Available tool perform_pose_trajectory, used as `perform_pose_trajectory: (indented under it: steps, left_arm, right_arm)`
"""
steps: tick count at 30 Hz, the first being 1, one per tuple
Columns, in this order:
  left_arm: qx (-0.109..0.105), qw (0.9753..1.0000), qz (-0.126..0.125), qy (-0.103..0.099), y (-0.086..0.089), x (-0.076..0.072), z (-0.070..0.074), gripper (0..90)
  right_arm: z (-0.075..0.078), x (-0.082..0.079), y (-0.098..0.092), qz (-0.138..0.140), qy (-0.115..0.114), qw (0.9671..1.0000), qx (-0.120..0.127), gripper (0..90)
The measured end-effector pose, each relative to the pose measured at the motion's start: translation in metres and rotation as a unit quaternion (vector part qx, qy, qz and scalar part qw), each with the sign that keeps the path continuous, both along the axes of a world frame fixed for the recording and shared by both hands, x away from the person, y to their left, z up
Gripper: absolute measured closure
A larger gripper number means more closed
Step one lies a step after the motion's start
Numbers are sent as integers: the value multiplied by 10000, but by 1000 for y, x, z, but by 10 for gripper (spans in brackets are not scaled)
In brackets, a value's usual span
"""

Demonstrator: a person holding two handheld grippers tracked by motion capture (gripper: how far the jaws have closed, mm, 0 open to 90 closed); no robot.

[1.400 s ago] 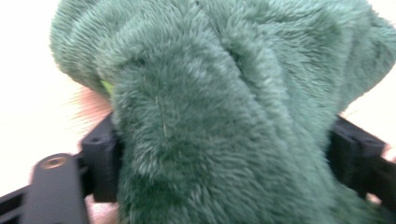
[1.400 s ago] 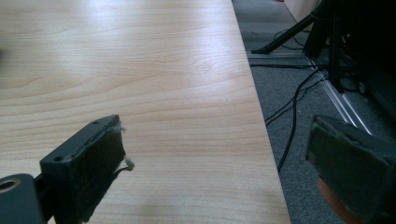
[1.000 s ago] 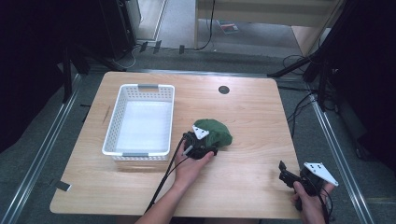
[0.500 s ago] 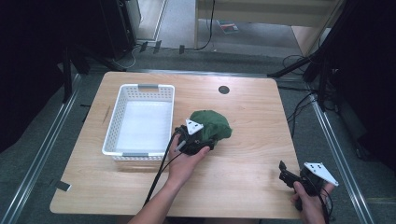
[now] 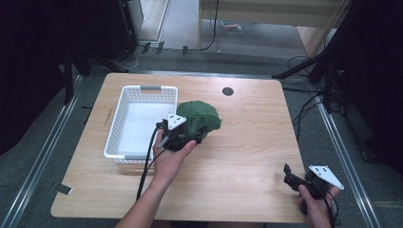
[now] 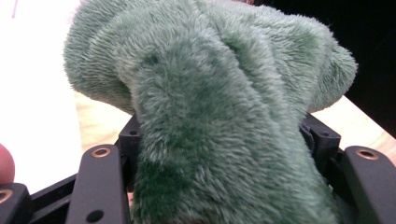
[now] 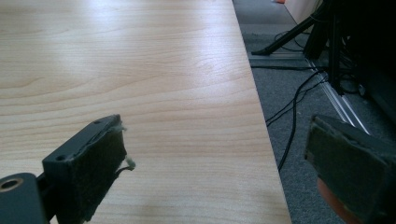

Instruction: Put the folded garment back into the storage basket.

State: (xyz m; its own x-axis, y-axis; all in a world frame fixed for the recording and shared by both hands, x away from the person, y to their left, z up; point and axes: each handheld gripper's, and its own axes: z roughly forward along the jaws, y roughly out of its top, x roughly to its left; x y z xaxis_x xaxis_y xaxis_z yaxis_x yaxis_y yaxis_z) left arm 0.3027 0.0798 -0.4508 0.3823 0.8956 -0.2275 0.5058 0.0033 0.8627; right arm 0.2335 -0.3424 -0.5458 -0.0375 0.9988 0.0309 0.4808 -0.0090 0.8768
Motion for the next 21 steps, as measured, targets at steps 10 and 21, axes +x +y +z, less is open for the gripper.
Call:
perform_pose_trajectory:
  steps: [10, 21]
  left_arm:
    - [-93, 9994, 328, -106, 40, 0, 12, 370]
    - [-155, 9965, 815, -114, 91, 1, 16, 370]
  right_arm:
    - [0, 0, 0, 107, -23, 9999, -16, 66]
    - [0, 0, 1, 115, -1, 9999, -22, 67]
